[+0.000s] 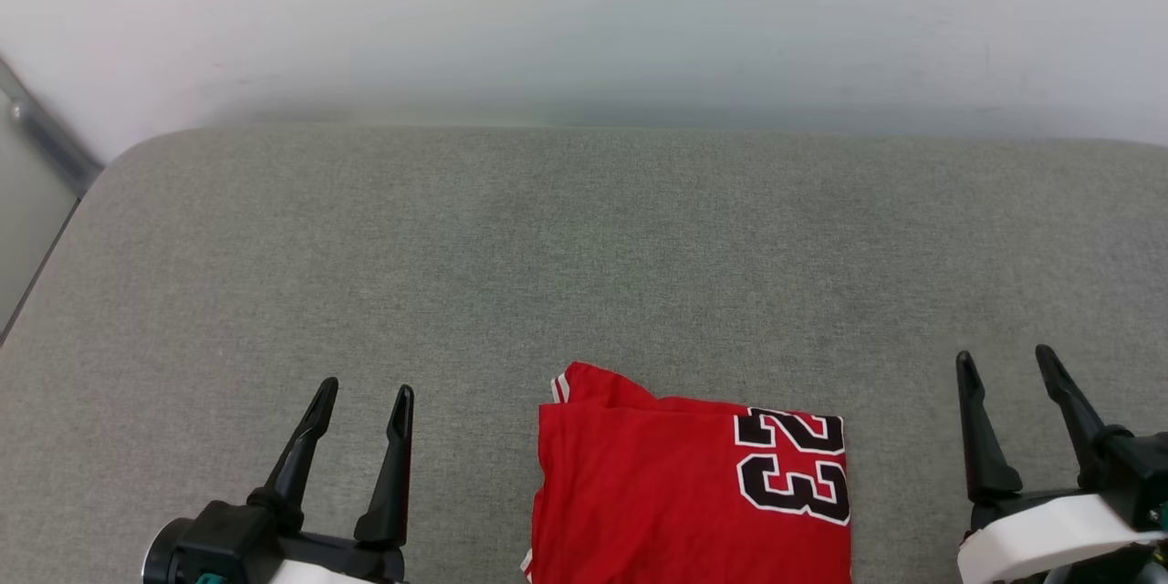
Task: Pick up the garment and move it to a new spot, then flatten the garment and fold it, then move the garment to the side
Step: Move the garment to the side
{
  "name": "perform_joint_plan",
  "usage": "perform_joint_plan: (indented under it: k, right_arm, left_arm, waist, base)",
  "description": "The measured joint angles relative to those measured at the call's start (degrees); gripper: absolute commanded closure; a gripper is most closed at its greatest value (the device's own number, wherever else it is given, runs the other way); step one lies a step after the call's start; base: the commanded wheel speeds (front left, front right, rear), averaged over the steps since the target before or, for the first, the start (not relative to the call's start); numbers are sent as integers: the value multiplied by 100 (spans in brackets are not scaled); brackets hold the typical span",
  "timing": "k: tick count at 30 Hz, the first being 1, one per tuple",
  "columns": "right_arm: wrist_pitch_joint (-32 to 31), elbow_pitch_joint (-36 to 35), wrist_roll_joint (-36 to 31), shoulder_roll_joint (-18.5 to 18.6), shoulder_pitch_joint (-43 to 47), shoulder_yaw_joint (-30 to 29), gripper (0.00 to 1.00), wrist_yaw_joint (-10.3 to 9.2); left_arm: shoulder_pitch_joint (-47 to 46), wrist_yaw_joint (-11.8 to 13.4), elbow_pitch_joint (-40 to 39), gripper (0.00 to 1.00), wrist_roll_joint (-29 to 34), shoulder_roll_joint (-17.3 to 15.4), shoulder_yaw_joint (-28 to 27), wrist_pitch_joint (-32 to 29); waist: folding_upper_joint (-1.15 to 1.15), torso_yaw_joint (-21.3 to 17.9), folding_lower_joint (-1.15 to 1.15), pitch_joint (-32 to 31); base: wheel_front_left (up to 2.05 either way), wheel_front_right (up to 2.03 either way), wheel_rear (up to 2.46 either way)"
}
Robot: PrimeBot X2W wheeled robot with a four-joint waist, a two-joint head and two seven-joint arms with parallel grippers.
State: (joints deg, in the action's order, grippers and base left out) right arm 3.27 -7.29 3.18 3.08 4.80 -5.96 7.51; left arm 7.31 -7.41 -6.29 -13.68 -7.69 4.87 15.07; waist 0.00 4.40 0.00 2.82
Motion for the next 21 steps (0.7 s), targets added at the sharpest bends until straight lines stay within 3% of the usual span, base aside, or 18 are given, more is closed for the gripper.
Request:
perform_joint_plan:
  k: [5,9,10,11,12,13,17,21]
  right_arm:
    - [-664,-49,309,-4,20,189,0,-1]
    - [-2052,-376,588,156,51,487,0,-1]
    - [-2052,-376,588,156,51,487,0,-1]
    - [-2810,-627,737,233,82,567,0,-1]
    - [-2810,-627,737,233,82,567,0,-1]
    - [-3204,-734,776,263,91,593,0,-1]
    - [-4628,-988,953,193,124,520,0,-2]
    - [-5503,-1036,913,132,138,602,0,-1]
  left_arm:
    - [-3,0,21,0,2,0,18,0]
    - [-52,0,21,0,19,-10,33,0]
    - [-52,0,21,0,19,-10,33,0]
    - [-69,0,20,0,24,-13,40,0]
    - [-69,0,20,0,24,-13,40,0]
    - [-82,0,21,0,24,-13,42,0]
    - [-169,0,34,0,33,-20,101,0]
    - [-284,-1,73,0,34,-31,214,0]
  waist:
    - [0,8,0,51]
    - [0,22,0,122]
    - [0,22,0,122]
    - [0,32,0,167]
    - [0,32,0,167]
    - [0,39,0,196]
    - [0,89,0,311]
    - [0,216,0,431]
  base:
    - [0,0,0]
    - [0,0,0]
    - [0,0,0]
    - [0,0,0]
    - [0,0,0]
    - [0,0,0]
    - [0,0,0]
    - [0,0,0]
